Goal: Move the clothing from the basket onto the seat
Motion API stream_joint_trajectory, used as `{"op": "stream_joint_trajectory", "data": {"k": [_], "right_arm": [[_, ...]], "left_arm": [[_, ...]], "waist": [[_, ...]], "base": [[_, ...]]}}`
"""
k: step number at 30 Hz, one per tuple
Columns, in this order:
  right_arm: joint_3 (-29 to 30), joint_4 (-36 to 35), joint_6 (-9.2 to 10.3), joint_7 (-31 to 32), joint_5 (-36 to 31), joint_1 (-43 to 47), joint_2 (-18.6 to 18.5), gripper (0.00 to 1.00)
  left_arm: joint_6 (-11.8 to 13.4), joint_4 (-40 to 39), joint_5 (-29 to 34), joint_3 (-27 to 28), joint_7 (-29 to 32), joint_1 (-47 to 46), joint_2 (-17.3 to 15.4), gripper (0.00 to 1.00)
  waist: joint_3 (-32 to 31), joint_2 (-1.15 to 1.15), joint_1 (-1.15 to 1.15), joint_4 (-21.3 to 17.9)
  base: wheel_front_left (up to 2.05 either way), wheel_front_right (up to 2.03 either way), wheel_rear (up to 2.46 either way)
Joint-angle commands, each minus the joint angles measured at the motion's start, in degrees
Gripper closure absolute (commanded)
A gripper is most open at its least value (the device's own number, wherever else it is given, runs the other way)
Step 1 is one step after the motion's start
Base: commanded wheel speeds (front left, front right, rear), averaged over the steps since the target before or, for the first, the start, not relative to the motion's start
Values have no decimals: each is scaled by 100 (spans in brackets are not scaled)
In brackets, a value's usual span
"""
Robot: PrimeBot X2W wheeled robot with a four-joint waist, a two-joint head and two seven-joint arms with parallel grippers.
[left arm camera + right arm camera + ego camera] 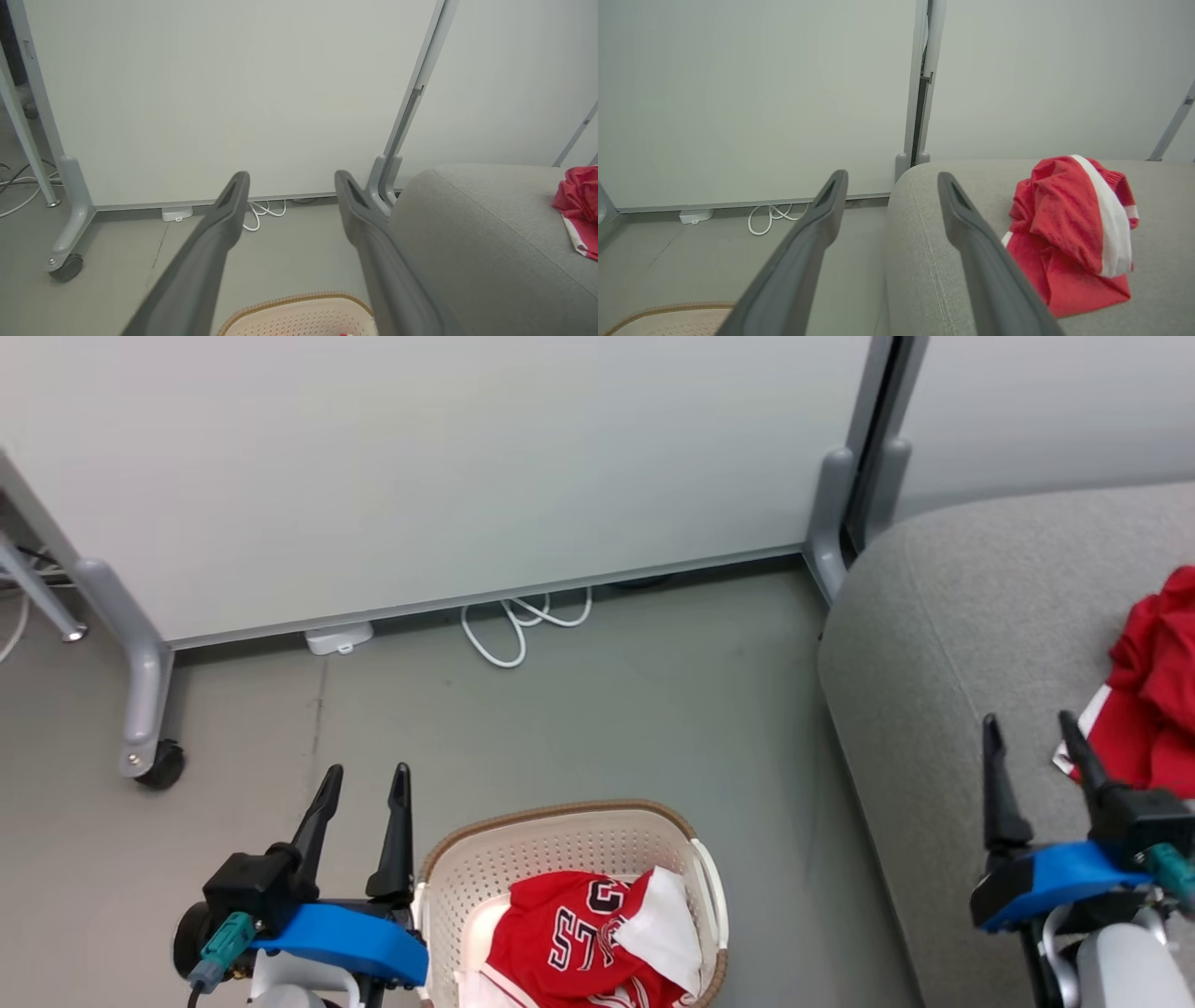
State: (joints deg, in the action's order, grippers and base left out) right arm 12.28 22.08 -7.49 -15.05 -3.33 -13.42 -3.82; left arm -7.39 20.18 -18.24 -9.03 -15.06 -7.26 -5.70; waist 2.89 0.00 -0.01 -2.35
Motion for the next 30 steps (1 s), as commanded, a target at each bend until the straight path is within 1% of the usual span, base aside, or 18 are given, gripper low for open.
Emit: {"op": "stream_joint_trajectory", "data": {"k": [1, 7, 13, 21, 30], "right_arm": [[-73, -74, -1, -11, 61, 157, 32, 0], [-400, -336, -1, 52, 167, 526, 68, 0], [-708, -522, -1, 142, 262, 731, 89, 0], [-1011, -656, -1, 221, 378, 745, 96, 0], [-1041, -618, -1, 271, 510, 688, 98, 0]], "left_arm": [[-14, 27, -17, 66, -17, 44, 7, 0], [-14, 143, 71, 275, -17, 124, 43, 0], [-14, 240, 47, 322, -17, 114, -51, 0], [-14, 256, 22, 252, -17, -5, -90, 0], [-14, 248, -35, 155, -17, -32, -42, 0]], "waist": [[-103, 0, 1, 131], [-201, 0, 1, 370], [-207, 0, 1, 489], [-130, 0, 1, 489], [-87, 0, 1, 453]], "base": [[0, 0, 0], [0, 0, 0], [0, 0, 0], [0, 0, 0], [0, 0, 0]]}}
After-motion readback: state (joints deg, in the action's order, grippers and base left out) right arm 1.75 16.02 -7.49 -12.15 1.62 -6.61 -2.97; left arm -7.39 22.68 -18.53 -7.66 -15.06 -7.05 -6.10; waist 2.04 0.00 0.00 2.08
